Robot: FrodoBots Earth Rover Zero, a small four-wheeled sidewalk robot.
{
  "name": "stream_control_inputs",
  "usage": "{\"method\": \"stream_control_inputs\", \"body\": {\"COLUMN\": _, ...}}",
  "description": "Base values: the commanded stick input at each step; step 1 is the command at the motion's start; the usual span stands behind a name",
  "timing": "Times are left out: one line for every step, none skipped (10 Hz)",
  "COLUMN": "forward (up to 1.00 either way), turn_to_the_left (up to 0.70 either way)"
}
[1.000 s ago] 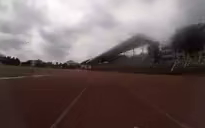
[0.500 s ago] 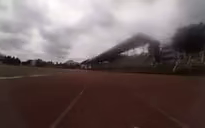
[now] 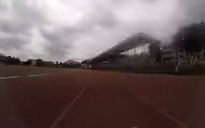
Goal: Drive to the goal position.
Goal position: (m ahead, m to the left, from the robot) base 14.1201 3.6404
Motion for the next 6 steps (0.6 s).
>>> {"method": "stream_control_inputs", "body": {"forward": 0.67, "turn_to_the_left": 0.00}}
{"method": "stream_control_inputs", "body": {"forward": 0.67, "turn_to_the_left": 0.00}}
{"method": "stream_control_inputs", "body": {"forward": 0.67, "turn_to_the_left": 0.00}}
{"method": "stream_control_inputs", "body": {"forward": 0.67, "turn_to_the_left": 0.00}}
{"method": "stream_control_inputs", "body": {"forward": 0.67, "turn_to_the_left": 0.00}}
{"method": "stream_control_inputs", "body": {"forward": 0.67, "turn_to_the_left": 0.00}}
